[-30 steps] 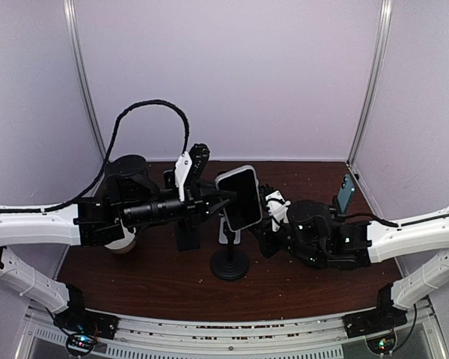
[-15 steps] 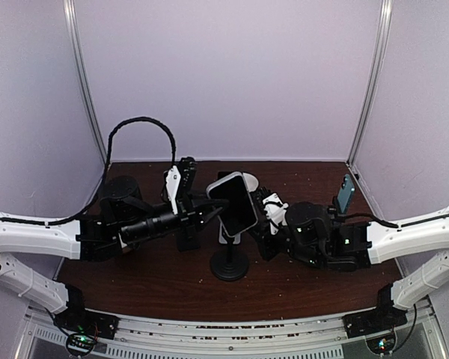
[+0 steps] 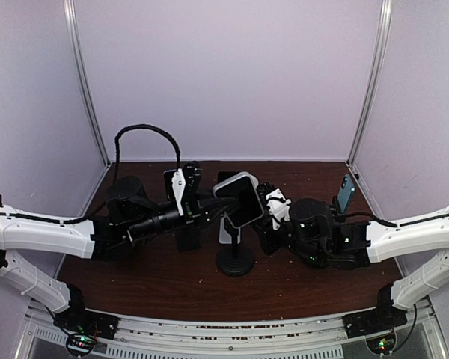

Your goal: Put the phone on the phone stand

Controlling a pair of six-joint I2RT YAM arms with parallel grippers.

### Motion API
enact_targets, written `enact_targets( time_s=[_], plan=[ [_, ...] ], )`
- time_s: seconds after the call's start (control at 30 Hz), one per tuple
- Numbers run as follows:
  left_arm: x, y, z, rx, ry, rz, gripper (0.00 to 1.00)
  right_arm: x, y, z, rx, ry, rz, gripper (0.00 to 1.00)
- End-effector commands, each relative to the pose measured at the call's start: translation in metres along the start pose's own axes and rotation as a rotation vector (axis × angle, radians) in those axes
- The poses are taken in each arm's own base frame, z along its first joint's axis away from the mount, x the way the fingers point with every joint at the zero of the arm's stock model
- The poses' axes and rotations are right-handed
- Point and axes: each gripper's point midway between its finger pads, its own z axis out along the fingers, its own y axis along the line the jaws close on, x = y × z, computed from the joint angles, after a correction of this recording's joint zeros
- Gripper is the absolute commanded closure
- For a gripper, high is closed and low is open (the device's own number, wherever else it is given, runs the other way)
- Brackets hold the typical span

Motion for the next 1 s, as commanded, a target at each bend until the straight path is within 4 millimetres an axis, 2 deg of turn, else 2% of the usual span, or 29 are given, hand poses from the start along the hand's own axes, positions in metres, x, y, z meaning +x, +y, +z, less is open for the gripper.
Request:
enact_targets(
  time_s=[0.0,0.1,0.23,0.33,0.47,0.6,0.77,0.97],
  plan=[
    [-0.004,0.003,-0.005,0.006,-0.039,0.065,1.0,-0.03,0.048,-0.011,-0.201,-0.115,-0.057,1.0],
    [-0.024,0.003,-0.006,0.046,-0.091,0.085,1.0,-0.024,0.055,-0.01,-0.254,-0.117,-0.052,1.0],
    [-0.055,-0.011,0.003,0.148,-0.181,0.1,1.0,-0.019,0.052,-0.003,-0.287,-0.119,-0.041,1.0],
    [-0.052,-0.008,0.01,0.142,-0.166,0.083,1.0,-0.022,0.048,0.001,-0.269,-0.113,-0.044,1.0],
    [-0.035,-0.005,0.003,0.111,-0.123,0.062,1.0,-0.026,0.04,0.0,-0.229,-0.124,-0.038,1.0],
    [0.013,0.014,0.0,-0.011,0.075,0.077,1.0,-0.023,0.039,0.002,-0.22,-0.11,-0.053,1.0],
    [0.077,0.039,-0.029,-0.183,0.433,-0.008,1.0,-0.027,0.026,-0.004,-0.16,-0.112,-0.049,1.0],
    [0.138,0.036,-0.07,-0.233,0.7,-0.113,1.0,-0.022,0.014,-0.004,-0.102,-0.097,-0.04,1.0]
  ],
)
